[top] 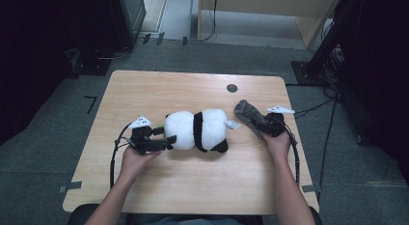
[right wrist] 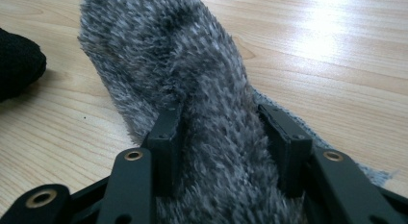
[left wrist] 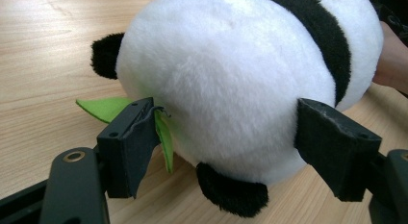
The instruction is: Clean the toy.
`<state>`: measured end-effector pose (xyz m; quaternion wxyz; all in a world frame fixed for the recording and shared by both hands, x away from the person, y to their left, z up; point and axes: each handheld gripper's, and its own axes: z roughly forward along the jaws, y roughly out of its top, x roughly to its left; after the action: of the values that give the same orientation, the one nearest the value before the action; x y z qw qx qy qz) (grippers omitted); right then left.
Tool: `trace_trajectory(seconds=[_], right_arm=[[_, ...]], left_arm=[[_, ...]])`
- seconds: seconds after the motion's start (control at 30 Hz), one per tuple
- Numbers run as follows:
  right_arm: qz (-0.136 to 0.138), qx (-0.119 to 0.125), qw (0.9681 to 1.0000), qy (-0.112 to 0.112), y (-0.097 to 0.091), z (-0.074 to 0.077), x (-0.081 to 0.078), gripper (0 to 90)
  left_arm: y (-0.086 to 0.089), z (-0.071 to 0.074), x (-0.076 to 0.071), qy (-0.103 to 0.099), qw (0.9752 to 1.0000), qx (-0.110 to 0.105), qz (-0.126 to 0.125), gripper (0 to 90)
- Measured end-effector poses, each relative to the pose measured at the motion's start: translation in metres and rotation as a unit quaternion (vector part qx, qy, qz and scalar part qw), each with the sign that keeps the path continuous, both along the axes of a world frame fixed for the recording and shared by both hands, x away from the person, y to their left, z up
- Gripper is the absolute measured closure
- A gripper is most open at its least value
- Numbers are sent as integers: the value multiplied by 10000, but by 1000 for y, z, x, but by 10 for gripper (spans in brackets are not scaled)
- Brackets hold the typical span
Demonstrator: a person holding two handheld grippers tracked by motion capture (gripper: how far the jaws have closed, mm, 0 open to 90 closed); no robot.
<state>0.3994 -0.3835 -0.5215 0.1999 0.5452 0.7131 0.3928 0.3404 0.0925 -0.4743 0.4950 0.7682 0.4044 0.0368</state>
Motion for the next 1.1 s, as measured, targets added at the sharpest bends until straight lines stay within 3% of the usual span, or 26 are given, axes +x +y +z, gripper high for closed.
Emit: trace_trajectory(seconds=[0.17, 0.33, 0.4, 0.5, 0.67, 0.93, 1.1], right_arm=[[20, 41, 10000, 45, -1, 0, 0, 544], [69, 308, 9995, 78, -6, 0, 0, 689], [52, 245, 9996, 97, -5, 3, 0, 730], [52, 80, 9998, 199, -1, 10, 1, 746], [43, 92, 9990, 425, 0, 21, 2, 752], [-10, 260, 9992, 291, -2, 42, -4, 751], [139, 275, 9992, 237, 3, 55, -7, 750]], left_arm=[[0, 0, -1, -77, 9999, 86, -34, 233], [-1, 0, -2, -133, 9998, 123, -53, 233], [-1, 0, -2, -136, 9998, 117, -55, 234], [-1, 0, -2, -146, 9998, 111, -45, 233], [-1, 0, -2, -161, 9998, 117, -38, 233], [-1, 1, -3, -208, 9997, 135, -30, 234], [0, 3, -3, -159, 9998, 146, 6, 235]])
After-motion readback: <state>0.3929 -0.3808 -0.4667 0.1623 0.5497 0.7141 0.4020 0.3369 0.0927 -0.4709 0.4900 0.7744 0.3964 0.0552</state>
